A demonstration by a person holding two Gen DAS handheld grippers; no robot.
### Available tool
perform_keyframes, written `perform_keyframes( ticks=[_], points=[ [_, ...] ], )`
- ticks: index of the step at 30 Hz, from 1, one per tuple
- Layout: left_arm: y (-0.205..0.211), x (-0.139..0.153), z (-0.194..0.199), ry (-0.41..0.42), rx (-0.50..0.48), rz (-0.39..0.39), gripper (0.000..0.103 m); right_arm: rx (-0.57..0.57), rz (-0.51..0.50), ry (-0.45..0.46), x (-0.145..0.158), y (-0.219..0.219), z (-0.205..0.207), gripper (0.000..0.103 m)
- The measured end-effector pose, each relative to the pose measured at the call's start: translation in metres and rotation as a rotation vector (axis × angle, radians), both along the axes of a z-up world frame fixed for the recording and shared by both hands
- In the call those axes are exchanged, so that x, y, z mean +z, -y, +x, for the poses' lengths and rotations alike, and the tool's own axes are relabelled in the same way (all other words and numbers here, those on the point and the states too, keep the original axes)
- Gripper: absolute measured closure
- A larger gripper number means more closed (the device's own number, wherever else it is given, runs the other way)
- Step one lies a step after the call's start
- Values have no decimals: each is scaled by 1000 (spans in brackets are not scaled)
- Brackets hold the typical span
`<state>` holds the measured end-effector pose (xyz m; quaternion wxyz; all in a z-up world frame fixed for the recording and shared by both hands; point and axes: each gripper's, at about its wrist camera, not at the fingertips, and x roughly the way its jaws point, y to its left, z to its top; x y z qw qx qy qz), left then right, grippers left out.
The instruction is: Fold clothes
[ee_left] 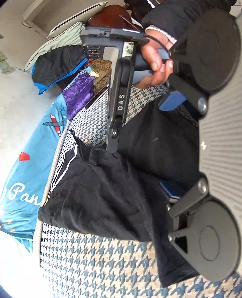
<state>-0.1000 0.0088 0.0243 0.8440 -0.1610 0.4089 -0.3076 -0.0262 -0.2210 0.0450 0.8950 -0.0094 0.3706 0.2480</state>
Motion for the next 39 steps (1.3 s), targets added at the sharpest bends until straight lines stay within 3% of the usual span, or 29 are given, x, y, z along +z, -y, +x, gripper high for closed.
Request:
perform_keyframes(
  ticks=[6,10,15,16,19,23,32,39],
  points=[
    [-25,12,-2,48,119,73,21,159,-16,-3,-7,-33,5,74],
    [-41,16,-3,68,172,92,21,223,-59,10,-15,-54,5,49],
    [-45,14,1,77,198,124,19,262,-125,10,-26,-67,5,47],
    [-45,15,2,79,198,118,19,283,-145,24,-26,-68,2,48],
    [-44,14,3,80,189,118,18,321,-191,43,-29,-69,-6,73],
    [-42,12,2,77,192,134,17,327,-203,52,-26,-61,-11,93],
    [-45,3,8,44,237,133,15,324,-216,29,-16,-30,-36,96],
    [-30,-4,8,49,194,157,12,293,-315,0,-25,-21,-62,101]
  ],
)
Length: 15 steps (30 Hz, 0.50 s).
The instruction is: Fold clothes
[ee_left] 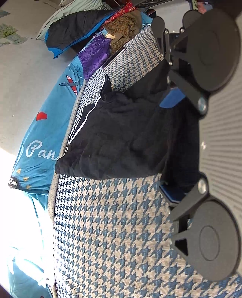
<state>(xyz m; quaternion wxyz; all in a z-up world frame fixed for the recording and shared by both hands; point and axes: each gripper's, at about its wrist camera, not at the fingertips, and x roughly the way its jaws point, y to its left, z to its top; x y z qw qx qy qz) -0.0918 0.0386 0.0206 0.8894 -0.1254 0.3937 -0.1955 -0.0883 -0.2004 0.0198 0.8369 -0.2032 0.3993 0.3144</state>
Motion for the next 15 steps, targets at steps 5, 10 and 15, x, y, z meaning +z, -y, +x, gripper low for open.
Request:
perform_keyframes(
  ticks=[5,10,15],
  points=[
    [14,-4,-3,-5,-58,30,11,-108,109,7,11,17,8,101],
    [28,-8,-10,-14,-136,55,11,-283,218,-16,16,35,31,100],
    [34,-3,-24,14,-193,63,11,-335,320,-25,19,38,43,99]
  ],
)
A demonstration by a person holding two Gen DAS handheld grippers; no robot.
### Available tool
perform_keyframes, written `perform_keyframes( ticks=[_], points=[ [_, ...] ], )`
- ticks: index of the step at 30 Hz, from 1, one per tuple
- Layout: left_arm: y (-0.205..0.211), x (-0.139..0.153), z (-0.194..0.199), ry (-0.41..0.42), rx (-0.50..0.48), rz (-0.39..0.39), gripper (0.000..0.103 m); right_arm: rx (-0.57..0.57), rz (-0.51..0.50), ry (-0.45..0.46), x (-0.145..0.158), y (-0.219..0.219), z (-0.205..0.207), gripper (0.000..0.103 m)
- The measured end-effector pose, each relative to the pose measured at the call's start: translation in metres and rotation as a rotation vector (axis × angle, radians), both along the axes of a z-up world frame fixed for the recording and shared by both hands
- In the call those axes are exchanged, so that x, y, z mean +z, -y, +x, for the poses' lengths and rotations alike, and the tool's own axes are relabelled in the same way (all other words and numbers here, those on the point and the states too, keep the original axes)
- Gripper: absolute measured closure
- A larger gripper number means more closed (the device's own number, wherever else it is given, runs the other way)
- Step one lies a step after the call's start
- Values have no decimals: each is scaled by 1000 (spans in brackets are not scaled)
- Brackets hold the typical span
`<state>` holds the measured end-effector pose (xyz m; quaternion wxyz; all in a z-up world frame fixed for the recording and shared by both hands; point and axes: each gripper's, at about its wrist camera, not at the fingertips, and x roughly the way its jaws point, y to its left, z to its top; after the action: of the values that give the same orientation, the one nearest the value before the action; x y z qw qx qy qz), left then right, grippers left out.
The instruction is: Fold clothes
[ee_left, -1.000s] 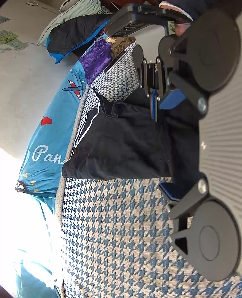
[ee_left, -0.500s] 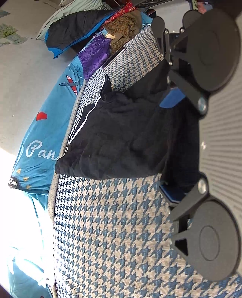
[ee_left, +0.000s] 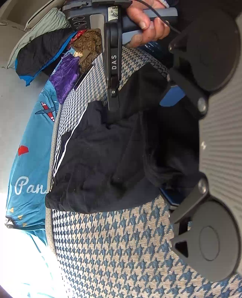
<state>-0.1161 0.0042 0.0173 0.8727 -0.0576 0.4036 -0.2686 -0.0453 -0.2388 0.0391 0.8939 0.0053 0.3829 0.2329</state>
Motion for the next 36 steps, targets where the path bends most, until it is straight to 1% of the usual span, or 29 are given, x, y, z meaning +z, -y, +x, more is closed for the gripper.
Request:
perform_keyframes(
  ticks=[3,5,6,7,8,11,14,17,18,19,21,26,29,33,36],
  points=[
    [-2,4,-10,7,3,-2,11,51,32,18,-1,-12,1,98],
    [-4,4,-15,4,1,-8,11,78,31,41,-1,-24,0,92],
    [-4,5,-16,-1,-7,-12,11,92,33,48,-2,-30,1,91],
    [-4,5,-18,-4,-17,-13,11,107,40,44,-3,-37,3,90],
    [-4,5,-19,-6,-25,-13,11,123,48,38,-5,-44,5,87],
    [-4,5,-23,-8,-34,-10,11,177,69,-33,-14,-64,12,78],
    [-7,6,-25,-10,-33,-18,11,247,22,-86,-22,-82,10,78],
    [-15,12,-26,12,-15,-53,11,338,6,-102,-24,-87,-1,78],
    [-16,13,-26,10,-23,-56,10,358,-2,-104,-25,-88,-5,78],
    [-16,14,-27,21,-24,-50,8,364,9,-115,-25,-86,-7,78],
    [-13,16,-30,41,-36,-34,8,369,41,-144,-26,-80,-8,78],
    [-5,21,-37,68,-89,-24,8,385,34,-153,-26,-74,-13,78],
    [-5,26,-42,72,-118,-50,8,398,29,-158,-26,-72,-14,78],
    [-8,34,-54,94,-171,-106,5,436,15,-168,-26,-71,-17,78],
    [-8,36,-57,100,-176,-111,5,470,6,-185,-25,-68,-22,78]
  ],
)
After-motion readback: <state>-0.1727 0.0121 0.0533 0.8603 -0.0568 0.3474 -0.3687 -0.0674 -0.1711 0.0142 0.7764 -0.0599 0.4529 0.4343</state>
